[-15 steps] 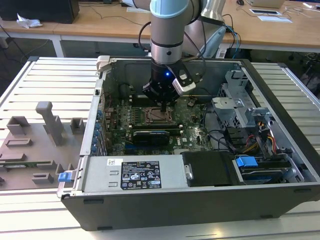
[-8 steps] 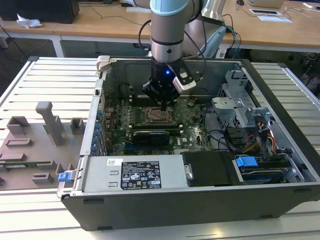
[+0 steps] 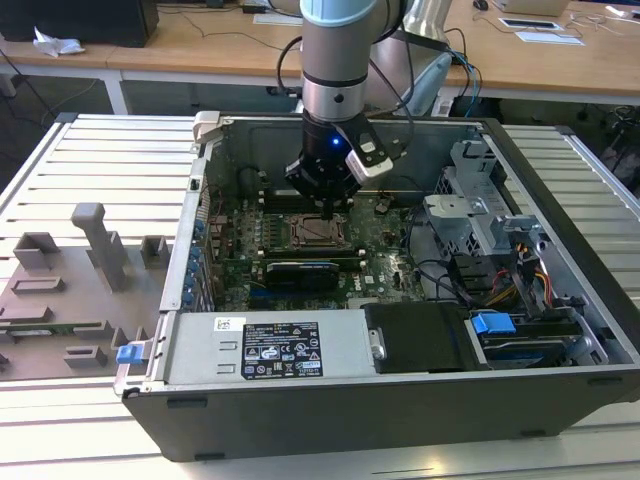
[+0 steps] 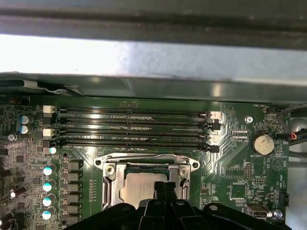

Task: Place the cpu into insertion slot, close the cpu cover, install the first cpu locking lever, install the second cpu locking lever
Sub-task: 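Install the first cpu locking lever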

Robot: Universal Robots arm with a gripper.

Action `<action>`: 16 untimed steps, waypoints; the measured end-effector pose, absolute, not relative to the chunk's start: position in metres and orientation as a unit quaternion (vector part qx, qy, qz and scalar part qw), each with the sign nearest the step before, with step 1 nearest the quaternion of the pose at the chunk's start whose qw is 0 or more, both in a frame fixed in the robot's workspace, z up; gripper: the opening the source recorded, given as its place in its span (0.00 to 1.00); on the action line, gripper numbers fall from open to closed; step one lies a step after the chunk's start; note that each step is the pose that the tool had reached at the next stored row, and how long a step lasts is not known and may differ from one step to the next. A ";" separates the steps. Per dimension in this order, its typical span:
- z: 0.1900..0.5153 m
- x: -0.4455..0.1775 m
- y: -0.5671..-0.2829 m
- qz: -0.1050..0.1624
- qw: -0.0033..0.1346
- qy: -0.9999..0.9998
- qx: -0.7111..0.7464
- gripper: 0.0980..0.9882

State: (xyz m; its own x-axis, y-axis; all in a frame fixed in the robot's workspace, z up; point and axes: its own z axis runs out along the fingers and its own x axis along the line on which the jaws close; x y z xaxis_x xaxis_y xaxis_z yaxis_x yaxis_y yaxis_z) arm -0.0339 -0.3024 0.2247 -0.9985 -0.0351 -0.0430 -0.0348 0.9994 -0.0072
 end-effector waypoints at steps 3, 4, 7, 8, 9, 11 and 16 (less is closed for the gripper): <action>0.231 -0.034 -0.302 -0.003 0.022 1.000 -0.017 0.01; 0.232 -0.034 -0.302 -0.003 0.022 1.000 -0.017 0.01; 0.235 -0.034 -0.302 -0.003 0.022 1.000 -0.017 0.01; 0.236 -0.034 -0.302 -0.003 0.022 1.000 -0.017 0.01; 0.237 -0.034 -0.302 -0.003 0.022 1.000 -0.017 0.01; 0.238 -0.034 -0.302 -0.003 0.022 1.000 -0.017 0.01; 0.246 -0.034 -0.302 -0.003 0.022 1.000 -0.017 0.01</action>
